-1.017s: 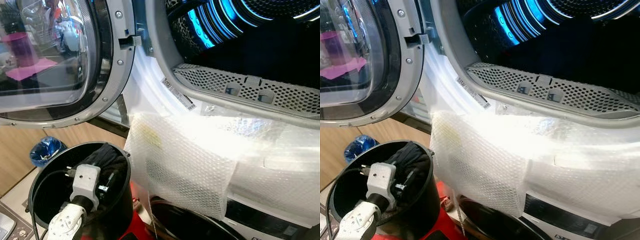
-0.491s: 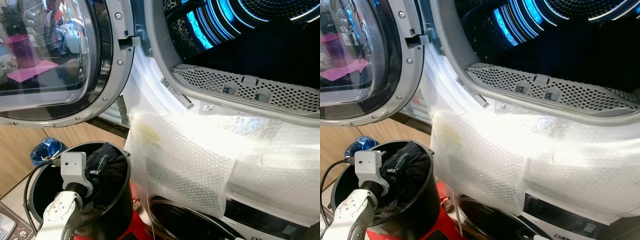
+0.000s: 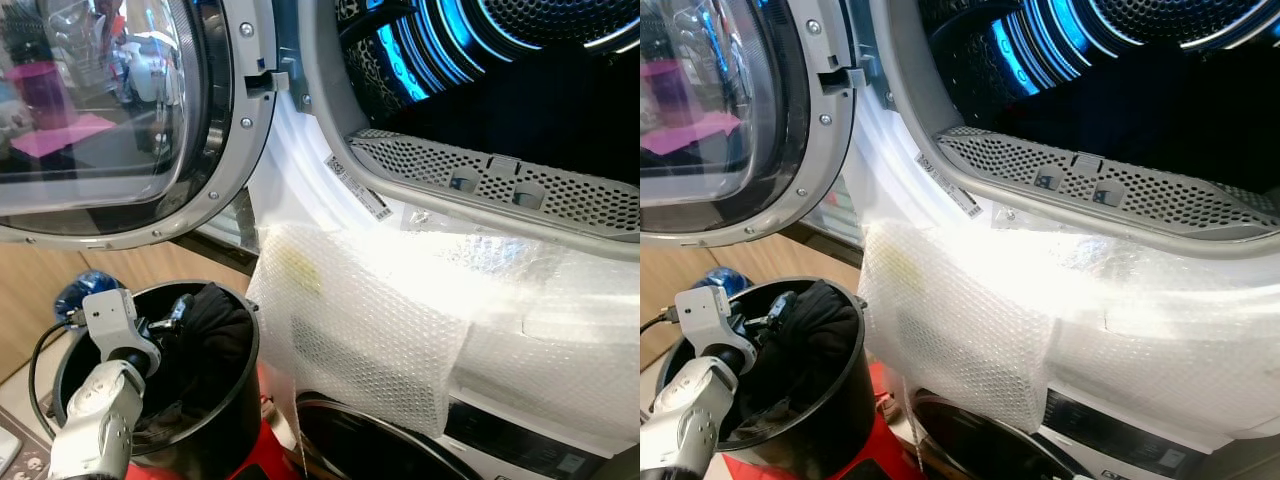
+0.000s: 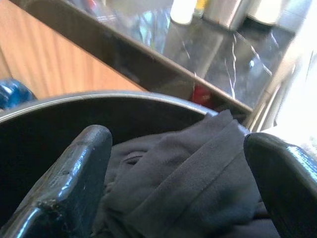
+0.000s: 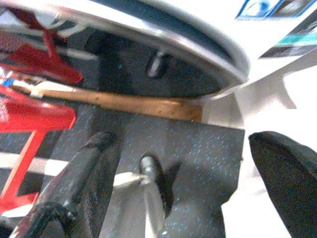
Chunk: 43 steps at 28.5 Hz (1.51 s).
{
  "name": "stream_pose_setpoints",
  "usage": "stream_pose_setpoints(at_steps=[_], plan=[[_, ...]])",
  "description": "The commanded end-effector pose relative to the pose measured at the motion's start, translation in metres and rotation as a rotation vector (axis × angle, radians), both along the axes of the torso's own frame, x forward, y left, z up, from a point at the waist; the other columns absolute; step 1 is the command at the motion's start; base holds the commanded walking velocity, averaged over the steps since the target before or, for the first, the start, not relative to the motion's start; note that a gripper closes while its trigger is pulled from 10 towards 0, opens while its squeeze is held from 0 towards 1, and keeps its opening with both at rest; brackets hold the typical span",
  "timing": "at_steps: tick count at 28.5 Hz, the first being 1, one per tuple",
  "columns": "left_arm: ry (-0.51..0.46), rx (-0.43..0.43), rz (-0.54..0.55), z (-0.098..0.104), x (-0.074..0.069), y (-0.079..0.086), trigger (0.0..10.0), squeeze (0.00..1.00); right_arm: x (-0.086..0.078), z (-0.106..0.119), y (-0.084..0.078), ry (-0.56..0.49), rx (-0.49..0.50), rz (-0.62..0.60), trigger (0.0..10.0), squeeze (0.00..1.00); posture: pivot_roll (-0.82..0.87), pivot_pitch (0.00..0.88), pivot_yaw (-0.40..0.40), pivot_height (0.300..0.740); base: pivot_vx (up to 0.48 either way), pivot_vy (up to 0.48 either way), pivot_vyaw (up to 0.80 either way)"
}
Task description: Clothes washing
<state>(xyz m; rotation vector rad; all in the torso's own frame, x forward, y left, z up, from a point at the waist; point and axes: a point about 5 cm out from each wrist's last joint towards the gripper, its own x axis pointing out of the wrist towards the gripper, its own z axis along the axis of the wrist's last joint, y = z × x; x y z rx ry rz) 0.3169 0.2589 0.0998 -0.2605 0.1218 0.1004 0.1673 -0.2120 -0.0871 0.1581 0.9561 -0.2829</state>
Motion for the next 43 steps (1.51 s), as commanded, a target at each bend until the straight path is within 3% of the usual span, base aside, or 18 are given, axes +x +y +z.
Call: stream_pose_setpoints(at_steps=[1, 4, 10, 16, 17, 18, 26, 33, 43], plan=[[0.015, 0.011, -0.025, -0.003, 0.003, 0.004, 10.0, 1.00, 0.000, 0.000, -0.002, -0.005, -0.001, -0.003, 10.0, 0.00, -0.11, 0.038, -0.022, 0.740, 0.000, 0.000, 0.00], [0.054, 0.041, -0.049, -0.005, 0.011, 0.011, 10.0, 1.00, 0.002, 0.003, -0.008, -0.017, -0.015, -0.020, 10.0, 0.00, -0.14, 0.038, -0.027, 0.740, 0.000, 0.000, 0.00], [0.085, 0.064, -0.106, -0.004, 0.023, 0.006, 10.0, 1.00, -0.001, 0.004, -0.017, -0.017, -0.039, -0.019, 10.0, 0.00, -0.15, 0.040, -0.052, 0.740, 0.000, 0.000, 0.00], [0.133, 0.119, -0.059, -0.004, 0.030, 0.004, 10.0, 1.00, -0.004, 0.003, -0.021, -0.008, -0.053, -0.006, 10.0, 0.00, -0.16, 0.040, -0.060, 0.740, 0.000, 0.000, 0.00], [0.138, 0.123, -0.052, -0.005, 0.030, 0.004, 10.0, 0.77, -0.004, 0.003, -0.021, -0.009, -0.053, -0.006, 10.0, 0.00, -0.16, 0.040, -0.061, 0.740, 0.000, 0.000, 0.00], [0.167, 0.143, -0.037, -0.008, 0.030, 0.003, 10.0, 0.00, -0.003, 0.004, -0.022, -0.012, -0.055, -0.004, 10.0, 0.00, -0.16, 0.039, -0.061, 0.740, 0.000, 0.000, 0.00], [0.208, 0.148, -0.031, -0.015, 0.034, -0.014, 10.0, 0.00, -0.002, 0.005, -0.022, -0.029, -0.053, 0.022, 10.0, 0.00, -0.17, 0.026, -0.067, 0.740, 0.000, 0.000, 0.00], [0.245, 0.148, 0.005, -0.017, 0.034, -0.014, 10.0, 0.00, -0.003, 0.004, -0.020, -0.027, -0.051, 0.022, 10.0, 0.00, -0.17, 0.016, -0.058, 0.740, 0.000, 0.000, 0.00], [0.388, 0.160, 0.022, -0.038, 0.023, -0.014, 10.0, 0.00, -0.005, 0.002, -0.017, -0.030, -0.036, 0.007, 10.0, 0.00, -0.18, 0.000, -0.049, 0.740, 0.000, 0.000, 0.00]])
